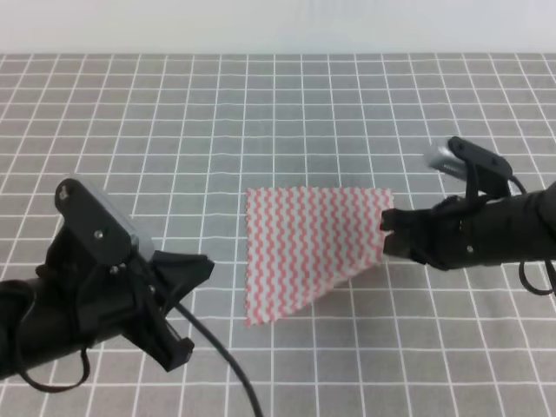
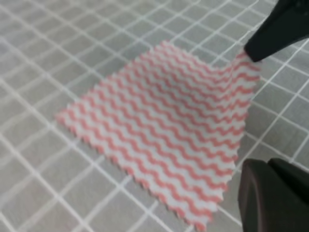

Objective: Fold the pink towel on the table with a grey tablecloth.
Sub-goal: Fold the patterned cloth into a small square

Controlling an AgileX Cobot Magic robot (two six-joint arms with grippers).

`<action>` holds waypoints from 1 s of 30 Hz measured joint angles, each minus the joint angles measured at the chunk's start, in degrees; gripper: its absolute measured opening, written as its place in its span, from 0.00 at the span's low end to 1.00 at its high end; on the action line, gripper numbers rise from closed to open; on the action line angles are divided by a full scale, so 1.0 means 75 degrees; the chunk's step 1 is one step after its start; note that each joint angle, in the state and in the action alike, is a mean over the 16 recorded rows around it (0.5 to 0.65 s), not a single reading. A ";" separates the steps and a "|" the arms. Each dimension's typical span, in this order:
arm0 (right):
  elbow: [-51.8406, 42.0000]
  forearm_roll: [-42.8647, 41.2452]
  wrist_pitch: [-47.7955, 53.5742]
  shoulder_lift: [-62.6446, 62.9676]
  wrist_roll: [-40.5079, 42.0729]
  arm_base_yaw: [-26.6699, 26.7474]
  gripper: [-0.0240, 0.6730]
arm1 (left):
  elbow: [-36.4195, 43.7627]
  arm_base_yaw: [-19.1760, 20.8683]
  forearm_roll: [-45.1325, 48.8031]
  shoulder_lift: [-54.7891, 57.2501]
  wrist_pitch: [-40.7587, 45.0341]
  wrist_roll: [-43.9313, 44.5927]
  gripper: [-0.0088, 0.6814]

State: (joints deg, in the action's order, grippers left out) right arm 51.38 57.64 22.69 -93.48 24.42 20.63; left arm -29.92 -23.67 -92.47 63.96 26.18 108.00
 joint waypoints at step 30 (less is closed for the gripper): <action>0.0734 0.0161 -0.0204 -0.0562 0.0008 0.0000 0.01 | -0.0678 -0.0032 -0.1182 0.3182 0.1832 0.4908 0.67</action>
State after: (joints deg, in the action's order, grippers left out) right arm 56.89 58.84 21.16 -97.70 24.48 20.63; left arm -35.01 -23.91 -101.34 87.82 39.92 144.81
